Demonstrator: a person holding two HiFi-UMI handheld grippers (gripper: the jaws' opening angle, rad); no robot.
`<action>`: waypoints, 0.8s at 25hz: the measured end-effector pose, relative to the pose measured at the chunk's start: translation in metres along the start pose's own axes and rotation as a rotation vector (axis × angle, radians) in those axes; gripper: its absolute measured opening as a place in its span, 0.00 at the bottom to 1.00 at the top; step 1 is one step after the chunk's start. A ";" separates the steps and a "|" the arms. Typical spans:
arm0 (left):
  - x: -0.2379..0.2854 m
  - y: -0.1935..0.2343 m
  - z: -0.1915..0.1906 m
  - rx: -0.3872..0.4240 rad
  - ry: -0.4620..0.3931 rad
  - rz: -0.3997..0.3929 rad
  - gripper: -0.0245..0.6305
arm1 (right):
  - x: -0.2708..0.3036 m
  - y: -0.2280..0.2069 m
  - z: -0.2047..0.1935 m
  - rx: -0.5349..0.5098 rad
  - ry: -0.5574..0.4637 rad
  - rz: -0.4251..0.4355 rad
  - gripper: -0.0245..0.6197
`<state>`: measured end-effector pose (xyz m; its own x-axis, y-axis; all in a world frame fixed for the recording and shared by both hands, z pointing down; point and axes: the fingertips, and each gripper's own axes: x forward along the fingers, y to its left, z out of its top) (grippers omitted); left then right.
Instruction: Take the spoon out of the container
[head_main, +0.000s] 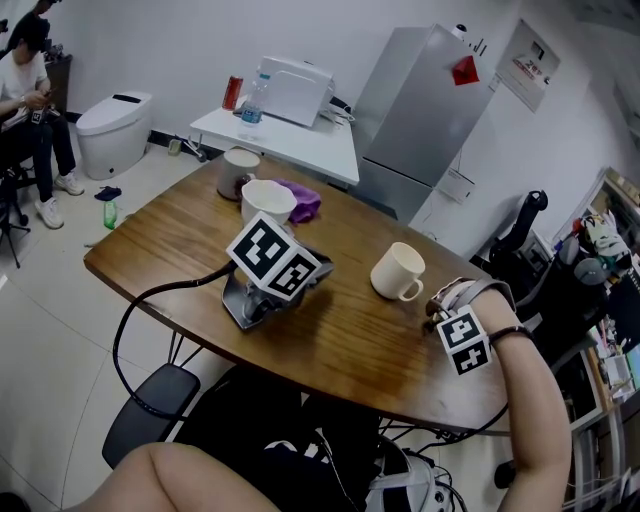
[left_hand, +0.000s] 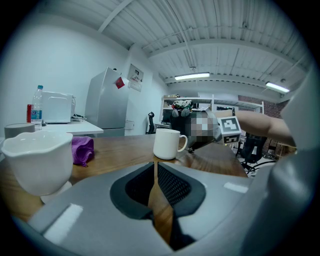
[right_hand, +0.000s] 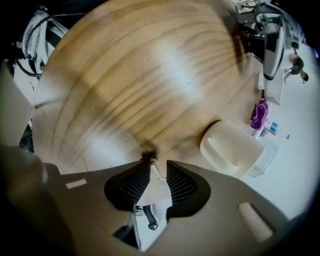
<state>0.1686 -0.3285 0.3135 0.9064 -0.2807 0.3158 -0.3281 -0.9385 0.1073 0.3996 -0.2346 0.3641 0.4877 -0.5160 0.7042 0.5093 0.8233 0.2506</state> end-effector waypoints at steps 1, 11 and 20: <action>0.000 0.000 0.000 0.000 0.000 0.000 0.07 | -0.001 -0.001 -0.002 0.018 -0.001 -0.021 0.20; -0.001 0.002 -0.002 -0.001 0.000 0.000 0.07 | -0.026 -0.012 -0.014 0.217 -0.070 -0.161 0.08; -0.001 0.001 -0.001 -0.001 -0.001 0.000 0.07 | -0.049 -0.036 -0.020 0.536 -0.158 -0.262 0.04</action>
<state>0.1674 -0.3293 0.3143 0.9067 -0.2806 0.3150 -0.3282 -0.9383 0.1088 0.3720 -0.2437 0.3074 0.2627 -0.7095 0.6539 0.1508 0.6996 0.6984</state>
